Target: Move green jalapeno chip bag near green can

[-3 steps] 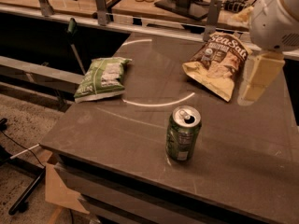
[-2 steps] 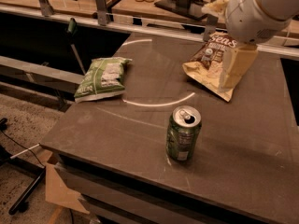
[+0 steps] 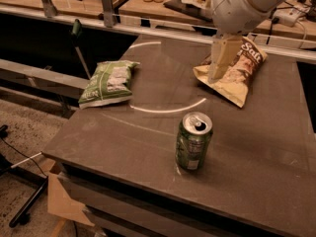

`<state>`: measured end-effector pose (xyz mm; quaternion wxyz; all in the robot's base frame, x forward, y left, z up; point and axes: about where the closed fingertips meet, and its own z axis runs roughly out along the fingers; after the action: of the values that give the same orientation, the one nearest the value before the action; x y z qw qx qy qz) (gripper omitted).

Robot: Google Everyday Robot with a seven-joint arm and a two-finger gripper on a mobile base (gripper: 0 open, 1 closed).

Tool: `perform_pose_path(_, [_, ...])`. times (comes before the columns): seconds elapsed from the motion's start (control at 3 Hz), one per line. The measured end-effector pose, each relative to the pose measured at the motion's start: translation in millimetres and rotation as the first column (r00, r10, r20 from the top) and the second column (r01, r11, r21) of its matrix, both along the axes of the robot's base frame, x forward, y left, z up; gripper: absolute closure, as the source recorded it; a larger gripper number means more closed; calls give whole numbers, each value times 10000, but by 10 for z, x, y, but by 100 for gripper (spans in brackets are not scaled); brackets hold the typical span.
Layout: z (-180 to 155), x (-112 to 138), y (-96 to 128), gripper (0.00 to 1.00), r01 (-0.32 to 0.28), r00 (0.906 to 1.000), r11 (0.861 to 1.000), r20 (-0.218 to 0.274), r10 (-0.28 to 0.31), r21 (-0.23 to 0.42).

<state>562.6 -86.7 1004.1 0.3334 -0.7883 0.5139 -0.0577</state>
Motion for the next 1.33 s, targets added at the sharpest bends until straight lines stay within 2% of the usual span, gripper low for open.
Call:
perform_pose_path(0.33, [0, 1, 1, 0, -3, 10000, 10000, 3, 3, 0])
perform_pose_path(0.67, [-51, 170, 199, 0, -734, 9934, 9973, 888, 727, 38])
perform_pose_path(1.0, [-177, 423, 679, 0, -2401, 9552, 9707, 1800, 2349, 76])
perform_pose_path(1.33, [-421, 518, 1093, 0, -3669, 9138, 9300, 1788, 3647, -216])
